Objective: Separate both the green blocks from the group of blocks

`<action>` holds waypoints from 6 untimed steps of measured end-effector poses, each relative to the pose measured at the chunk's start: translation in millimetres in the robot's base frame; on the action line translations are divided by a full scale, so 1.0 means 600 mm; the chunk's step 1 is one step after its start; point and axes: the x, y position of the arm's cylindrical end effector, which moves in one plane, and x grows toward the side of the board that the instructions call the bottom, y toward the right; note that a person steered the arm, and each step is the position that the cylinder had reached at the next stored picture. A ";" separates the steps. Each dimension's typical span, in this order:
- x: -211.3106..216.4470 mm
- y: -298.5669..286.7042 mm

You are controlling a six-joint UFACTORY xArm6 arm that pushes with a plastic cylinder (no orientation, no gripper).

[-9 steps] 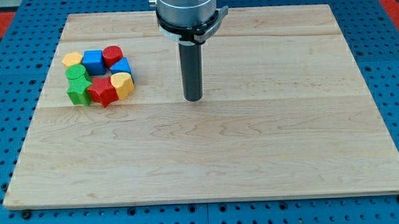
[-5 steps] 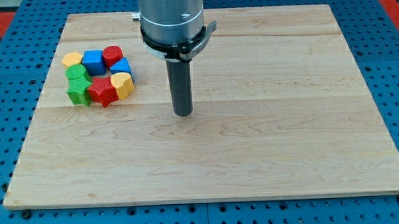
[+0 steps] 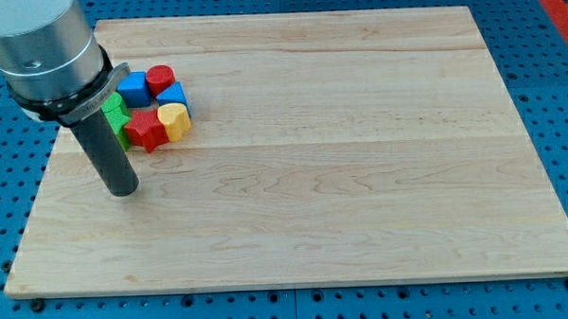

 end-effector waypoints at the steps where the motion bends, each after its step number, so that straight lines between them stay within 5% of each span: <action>1: 0.028 0.011; 4: -0.185 -0.157; 6: -0.322 -0.078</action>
